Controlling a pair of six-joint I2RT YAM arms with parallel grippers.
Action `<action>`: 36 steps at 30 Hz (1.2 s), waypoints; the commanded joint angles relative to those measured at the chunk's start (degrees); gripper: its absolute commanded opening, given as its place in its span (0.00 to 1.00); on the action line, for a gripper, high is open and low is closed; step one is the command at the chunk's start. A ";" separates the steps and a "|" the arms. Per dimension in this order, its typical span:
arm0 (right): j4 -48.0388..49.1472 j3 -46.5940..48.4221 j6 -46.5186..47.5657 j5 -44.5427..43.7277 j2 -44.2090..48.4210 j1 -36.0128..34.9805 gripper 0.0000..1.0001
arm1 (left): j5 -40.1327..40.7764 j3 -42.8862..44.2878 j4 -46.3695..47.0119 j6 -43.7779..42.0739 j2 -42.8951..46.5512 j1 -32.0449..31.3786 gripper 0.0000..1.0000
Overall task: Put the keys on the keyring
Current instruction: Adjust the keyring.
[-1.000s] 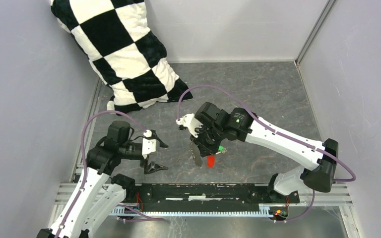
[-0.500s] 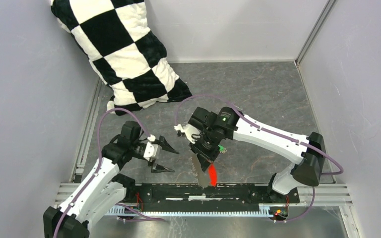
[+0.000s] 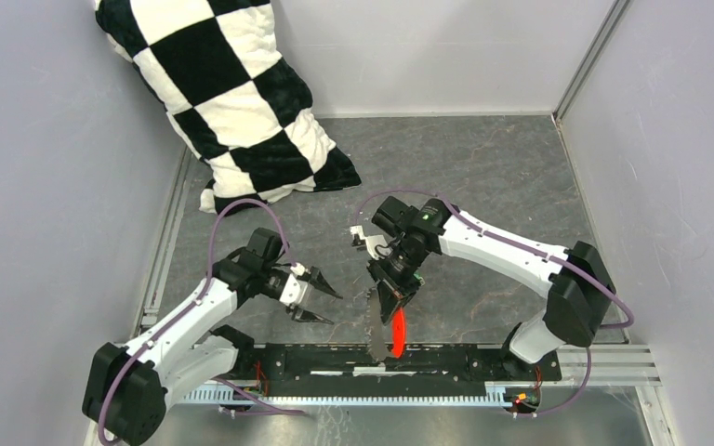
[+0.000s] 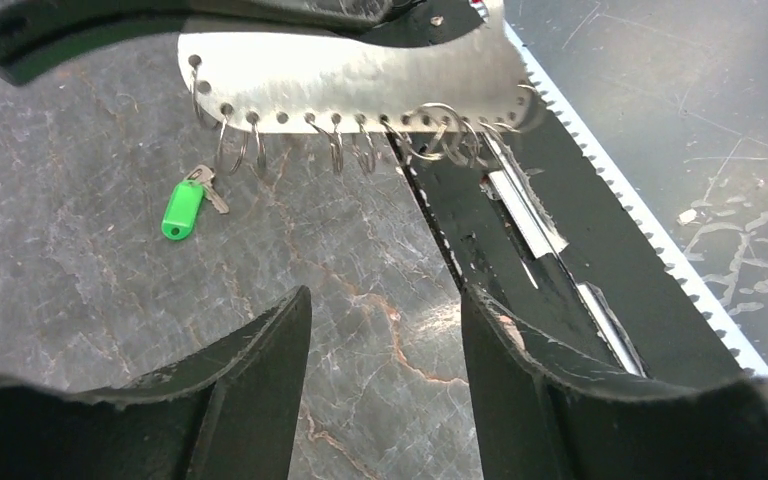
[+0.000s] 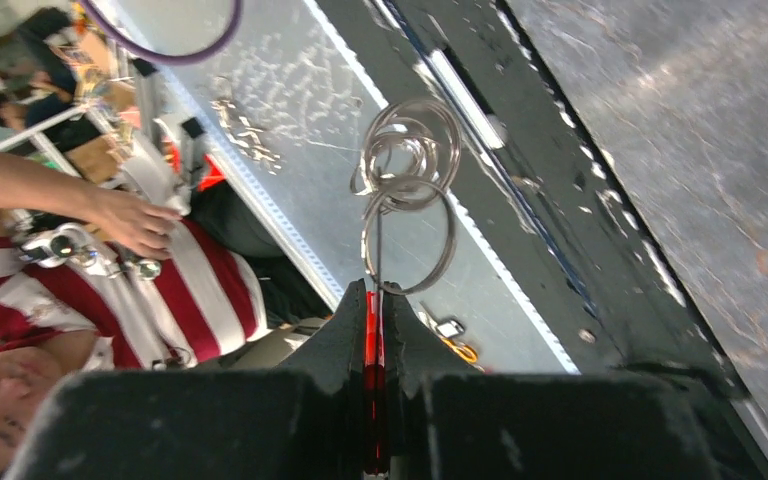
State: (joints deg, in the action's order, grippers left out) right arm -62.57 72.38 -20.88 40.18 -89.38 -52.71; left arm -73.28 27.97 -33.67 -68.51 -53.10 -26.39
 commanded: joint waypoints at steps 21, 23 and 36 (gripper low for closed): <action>10.78 5.23 -1.09 13.96 -5.02 1.10 0.00 | 1.67 1.18 1.67 -2.67 4.67 -5.54 0.38; 11.14 5.29 -1.29 13.96 -5.05 1.34 0.00 | 1.73 1.44 1.64 -2.10 4.44 -5.81 0.33; 12.38 4.44 -1.35 13.78 -4.32 2.76 0.01 | 5.51 0.77 1.88 2.20 6.38 -6.22 0.28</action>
State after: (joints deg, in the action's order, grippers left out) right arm -52.10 75.20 -22.65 51.92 -94.50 -50.13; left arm -68.90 28.56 -32.86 -68.51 -47.88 -32.34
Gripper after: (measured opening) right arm 0.066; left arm 0.273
